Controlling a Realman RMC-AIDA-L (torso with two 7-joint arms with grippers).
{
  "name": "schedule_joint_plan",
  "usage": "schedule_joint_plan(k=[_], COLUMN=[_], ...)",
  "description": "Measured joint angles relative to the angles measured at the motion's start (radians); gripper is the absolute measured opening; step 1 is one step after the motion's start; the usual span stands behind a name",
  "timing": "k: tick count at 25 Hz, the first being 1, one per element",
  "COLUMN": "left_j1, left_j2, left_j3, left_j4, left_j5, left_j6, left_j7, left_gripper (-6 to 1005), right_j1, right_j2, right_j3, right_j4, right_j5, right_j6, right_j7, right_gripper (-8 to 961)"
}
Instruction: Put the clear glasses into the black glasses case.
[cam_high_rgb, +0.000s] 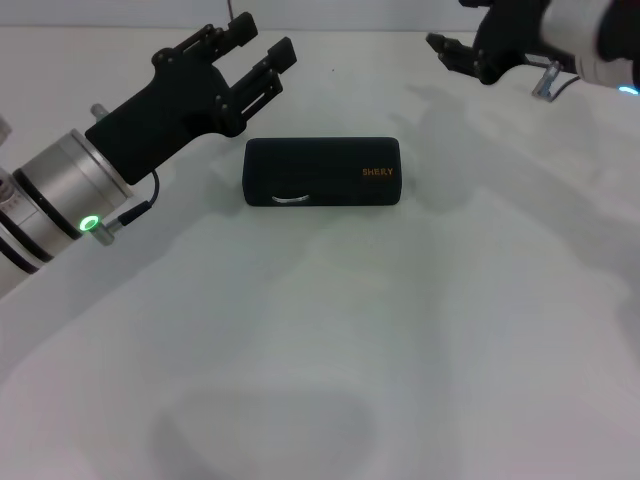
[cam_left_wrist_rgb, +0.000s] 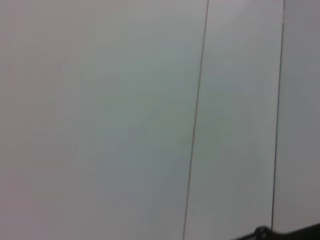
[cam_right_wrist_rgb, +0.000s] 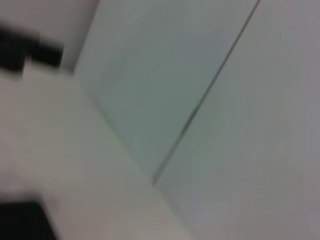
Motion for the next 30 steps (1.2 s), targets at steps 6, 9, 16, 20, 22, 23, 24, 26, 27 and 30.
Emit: schedule_joint_plan(k=[6, 9, 16, 20, 22, 23, 24, 26, 27, 30], left_j1=[-0.005, -0.011, -0.016, -0.016, -0.016, -0.016, -0.015, -0.013, -0.012, -0.009], left_j2=[0.001, 0.001, 0.001, 0.001, 0.001, 0.001, 0.001, 0.001, 0.001, 0.005], left_j3=[0.0, 0.0, 0.0, 0.0, 0.0, 0.0, 0.0, 0.0, 0.0, 0.0], left_j4=[0.0, 0.0, 0.0, 0.0, 0.0, 0.0, 0.0, 0.0, 0.0, 0.0], left_j5=[0.002, 0.002, 0.003, 0.003, 0.003, 0.003, 0.003, 0.0, -0.001, -0.003], left_j6=[0.001, 0.001, 0.002, 0.002, 0.002, 0.002, 0.002, 0.002, 0.002, 0.011], left_j7=[0.001, 0.001, -0.003, -0.005, -0.005, -0.006, -0.006, -0.006, -0.006, -0.007], left_gripper=[568, 568, 569, 569, 569, 569, 569, 569, 569, 569], right_j1=[0.062, 0.053, -0.12, -0.184, -0.186, -0.184, -0.181, -0.176, -0.174, -0.17], right_j2=[0.004, 0.005, 0.006, 0.005, 0.0, -0.004, -0.011, -0.034, -0.049, -0.11], right_j3=[-0.155, -0.214, -0.305, -0.296, -0.293, -0.293, -0.293, -0.292, -0.288, -0.259], right_j4=[-0.029, -0.029, -0.023, 0.071, 0.15, 0.176, 0.199, 0.214, 0.214, 0.213], right_j5=[-0.888, -1.138, -1.456, -1.445, -1.4, -1.39, -1.388, -1.449, -1.492, -1.64], right_j6=[-0.018, -0.071, -0.607, -1.028, -1.244, -1.308, -1.374, -1.44, -1.456, -1.543], right_j7=[0.716, 0.91, 1.127, 1.141, 1.185, 1.224, 1.285, 1.462, 1.56, 1.884], right_gripper=[527, 527, 527, 528, 528, 528, 528, 528, 528, 528])
